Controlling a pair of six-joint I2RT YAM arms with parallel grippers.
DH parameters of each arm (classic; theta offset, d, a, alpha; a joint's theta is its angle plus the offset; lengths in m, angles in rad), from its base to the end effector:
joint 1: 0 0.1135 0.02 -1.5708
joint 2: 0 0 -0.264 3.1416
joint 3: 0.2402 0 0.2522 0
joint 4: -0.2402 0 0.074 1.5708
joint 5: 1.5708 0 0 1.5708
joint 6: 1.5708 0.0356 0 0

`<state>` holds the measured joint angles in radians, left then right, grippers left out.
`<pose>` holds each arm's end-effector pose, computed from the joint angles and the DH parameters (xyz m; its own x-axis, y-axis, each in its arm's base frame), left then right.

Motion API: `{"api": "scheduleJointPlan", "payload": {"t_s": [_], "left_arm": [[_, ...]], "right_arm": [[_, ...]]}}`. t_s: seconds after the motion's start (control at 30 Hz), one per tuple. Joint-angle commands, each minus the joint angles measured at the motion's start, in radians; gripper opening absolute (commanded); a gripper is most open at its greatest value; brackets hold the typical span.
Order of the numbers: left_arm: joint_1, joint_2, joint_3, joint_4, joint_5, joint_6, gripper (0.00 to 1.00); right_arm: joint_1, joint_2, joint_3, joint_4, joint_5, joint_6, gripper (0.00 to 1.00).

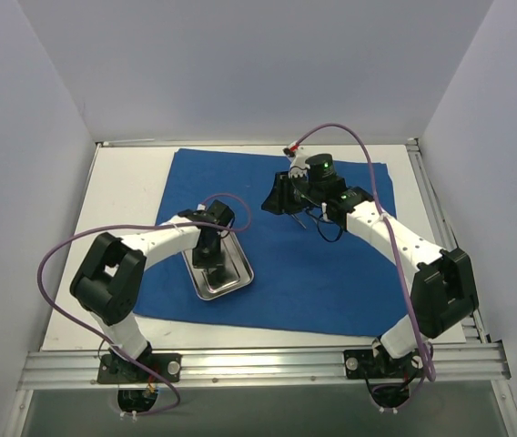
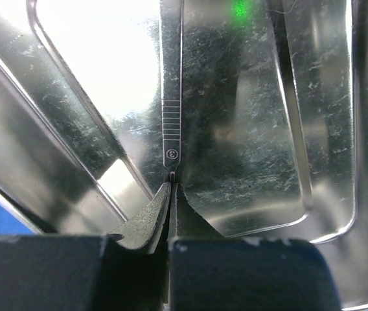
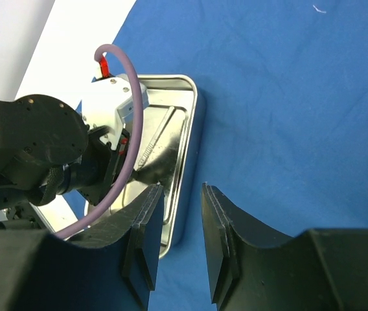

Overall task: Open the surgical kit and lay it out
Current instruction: Pick up the medical item from the container, then place the medical item in the surgical kit.

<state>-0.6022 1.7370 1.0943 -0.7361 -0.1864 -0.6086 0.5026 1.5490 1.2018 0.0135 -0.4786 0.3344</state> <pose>0.2646 -0.1739 0.1681 -0.9653 -0.0182 -0.2606 -0.0297 0.9988 0.0402 0.3118 0.1901 0.3159 -0.5366 0.0375 -0.8430 -0.6699 0.5886 0.4526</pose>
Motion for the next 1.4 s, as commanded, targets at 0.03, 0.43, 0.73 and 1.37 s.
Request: {"api": "scheduleJointPlan", "payload": {"t_s": [0.03,0.43,0.73,1.37], "left_arm": [[0.001,-0.083,0.009,-0.043,-0.07,0.023,0.02],[0.001,-0.231,0.058,-0.088,-0.062,0.05,0.02],[0.002,-0.419,0.053,0.032,-0.018,0.102,0.02],[0.001,-0.455,0.082,0.165,0.225,0.087,0.02]], "right_arm": [[-0.004,-0.013,-0.015,0.069,-0.037,0.025,0.3],[0.019,0.039,0.019,0.071,-0.051,0.043,0.3],[0.045,0.057,0.024,0.169,-0.124,0.127,0.48],[0.159,0.224,0.051,0.43,-0.176,0.298,0.38]]}}
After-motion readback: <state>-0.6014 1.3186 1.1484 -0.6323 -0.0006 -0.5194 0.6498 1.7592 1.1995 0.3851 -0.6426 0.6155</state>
